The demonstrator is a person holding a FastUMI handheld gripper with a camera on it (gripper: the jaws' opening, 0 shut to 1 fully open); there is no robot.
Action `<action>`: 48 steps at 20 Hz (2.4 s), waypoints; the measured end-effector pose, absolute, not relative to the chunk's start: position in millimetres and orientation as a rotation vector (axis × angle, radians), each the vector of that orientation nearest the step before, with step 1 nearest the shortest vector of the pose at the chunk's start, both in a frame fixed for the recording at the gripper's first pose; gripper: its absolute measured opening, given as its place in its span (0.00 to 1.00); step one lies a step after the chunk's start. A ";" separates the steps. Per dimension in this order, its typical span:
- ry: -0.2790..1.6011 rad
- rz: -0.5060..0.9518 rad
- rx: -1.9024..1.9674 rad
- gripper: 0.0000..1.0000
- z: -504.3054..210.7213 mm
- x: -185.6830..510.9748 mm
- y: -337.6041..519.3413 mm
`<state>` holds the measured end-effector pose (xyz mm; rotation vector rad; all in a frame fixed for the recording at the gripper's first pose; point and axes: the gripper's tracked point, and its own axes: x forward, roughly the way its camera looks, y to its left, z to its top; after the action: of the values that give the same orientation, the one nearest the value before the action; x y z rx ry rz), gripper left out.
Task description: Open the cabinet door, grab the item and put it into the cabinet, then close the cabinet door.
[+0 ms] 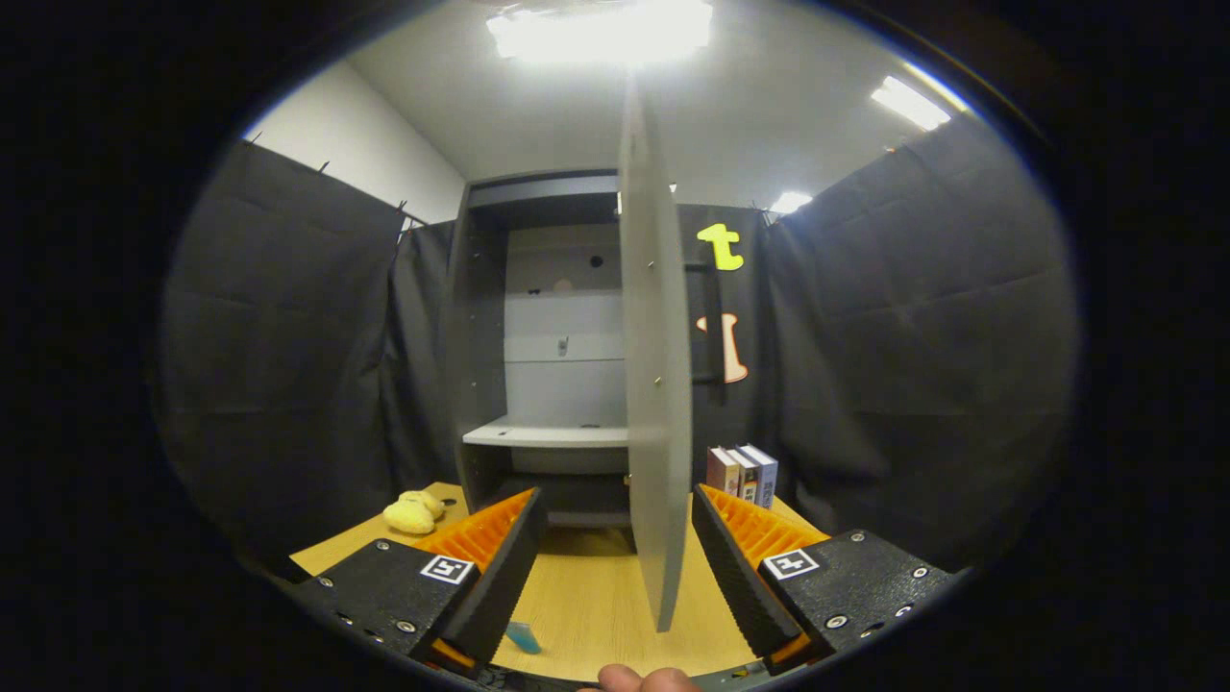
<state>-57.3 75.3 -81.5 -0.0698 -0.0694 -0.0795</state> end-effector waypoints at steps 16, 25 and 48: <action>0.128 -0.071 -0.061 0.95 -307.3 28.9 156.5; 0.198 -0.121 -0.036 0.95 -380.1 30.8 151.9; 0.273 -0.144 -0.106 0.46 -311.3 27.8 155.3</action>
<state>27.8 155.3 -311.3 -0.1059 0.2732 -0.1444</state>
